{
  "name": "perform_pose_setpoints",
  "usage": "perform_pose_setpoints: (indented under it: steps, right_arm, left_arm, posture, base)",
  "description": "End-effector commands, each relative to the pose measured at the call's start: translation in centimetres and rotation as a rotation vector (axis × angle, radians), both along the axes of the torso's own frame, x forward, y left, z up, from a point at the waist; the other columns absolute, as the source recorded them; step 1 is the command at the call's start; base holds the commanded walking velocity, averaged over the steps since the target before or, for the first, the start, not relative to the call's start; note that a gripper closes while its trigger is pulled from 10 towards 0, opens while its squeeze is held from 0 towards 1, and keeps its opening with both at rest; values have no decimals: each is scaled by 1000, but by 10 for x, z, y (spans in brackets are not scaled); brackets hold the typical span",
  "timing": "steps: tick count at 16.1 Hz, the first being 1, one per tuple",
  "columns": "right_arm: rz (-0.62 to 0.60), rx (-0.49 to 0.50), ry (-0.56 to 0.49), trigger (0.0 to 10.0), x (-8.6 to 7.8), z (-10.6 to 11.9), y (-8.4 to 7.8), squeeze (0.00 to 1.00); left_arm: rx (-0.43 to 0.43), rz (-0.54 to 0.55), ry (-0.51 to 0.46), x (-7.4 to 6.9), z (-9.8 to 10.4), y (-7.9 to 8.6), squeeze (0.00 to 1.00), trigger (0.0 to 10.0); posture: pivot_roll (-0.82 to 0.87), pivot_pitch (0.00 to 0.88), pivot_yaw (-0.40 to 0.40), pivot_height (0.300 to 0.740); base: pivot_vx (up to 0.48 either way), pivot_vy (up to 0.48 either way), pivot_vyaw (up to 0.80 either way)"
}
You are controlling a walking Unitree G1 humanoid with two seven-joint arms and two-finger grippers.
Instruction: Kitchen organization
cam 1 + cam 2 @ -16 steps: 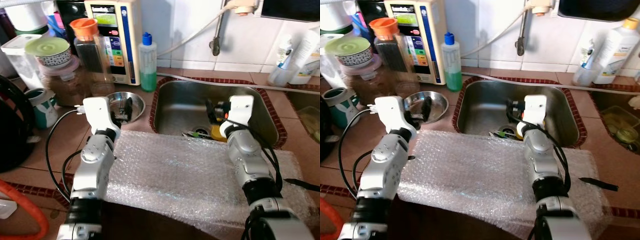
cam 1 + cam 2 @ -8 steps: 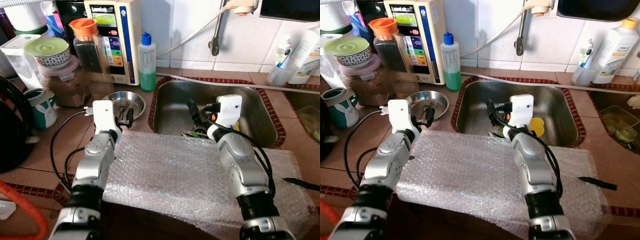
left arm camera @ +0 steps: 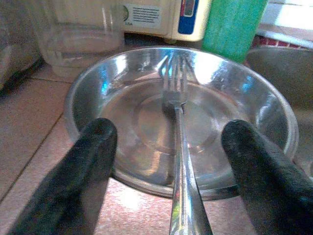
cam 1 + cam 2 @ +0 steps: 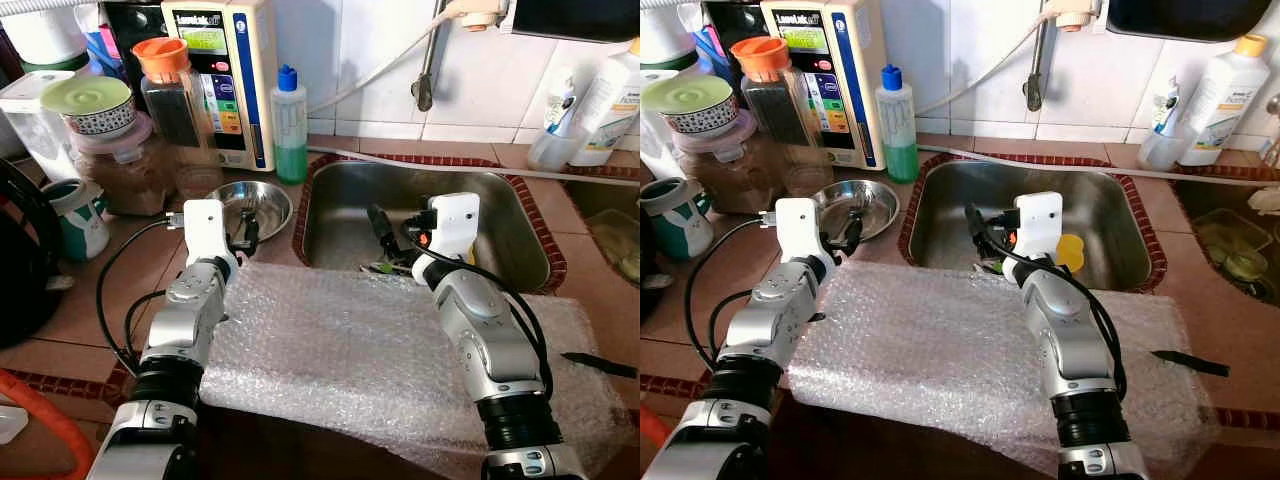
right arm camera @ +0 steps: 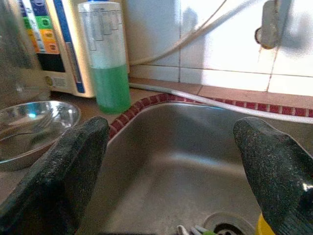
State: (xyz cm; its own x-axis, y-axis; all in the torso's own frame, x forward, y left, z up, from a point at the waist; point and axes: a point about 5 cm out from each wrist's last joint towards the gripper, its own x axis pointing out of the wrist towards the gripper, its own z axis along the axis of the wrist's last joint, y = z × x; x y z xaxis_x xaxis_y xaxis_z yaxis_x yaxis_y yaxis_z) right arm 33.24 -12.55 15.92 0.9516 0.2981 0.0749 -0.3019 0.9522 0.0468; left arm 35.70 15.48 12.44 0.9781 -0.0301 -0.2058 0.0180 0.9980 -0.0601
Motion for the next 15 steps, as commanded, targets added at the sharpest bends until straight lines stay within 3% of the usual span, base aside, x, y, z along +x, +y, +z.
perform_pose_setpoints:
  steps: [1, 2, 5, 6, 7, 8, 10, 15]
  right_arm:
    - [23, 9, -7, 10000, -1, 5, 1, 0]
    - [70, 30, -7, 10000, -3, 7, 5, 0]
    - [165, 46, -2, 10000, -8, 9, 12, 0]
    - [251, 49, -3, 10000, -14, 10, 19, 0]
    - [299, 49, -1, 10000, -18, 10, 23, 0]
    - [310, 36, 3, 10000, -19, 10, 23, 0]
    - [315, 26, 7, 10000, -19, 8, 23, 0]
    - [361, 20, 21, 10000, -23, 8, 25, 0]
  left_arm:
    - [15, 18, 27, 1, -1, 3, 0, 7176]
    - [25, 23, 38, 0, -1, 5, 0, 10000]
    - [37, 26, 30, 0, 2, 7, 0, 10000]
    - [41, 33, 34, -1, 2, 9, 0, 10000]
    - [37, 39, 39, -2, 1, 10, 0, 4706]
    - [33, 44, 44, -2, 1, 11, 0, 3804]
    - [30, 53, 53, -4, -1, 13, 0, 0]
    - [18, 53, 88, -6, -1, 18, 0, 0]
  posture:
    - [-24, 0, 40, 740]
    - [-24, 0, 40, 740]
    - [-24, 0, 40, 740]
    - [-25, 0, 41, 740]
    - [-24, 0, 41, 740]
    - [-24, 0, 40, 740]
    - [-25, 0, 39, 740]
    - [-23, 0, 39, 740]
  base:
    - [0, 0, 0]
    - [0, 0, 0]
    - [0, 0, 0]
    - [0, 0, 0]
    - [0, 0, 0]
    - [0, 0, 0]
    - [0, 0, 0]
    - [0, 0, 0]
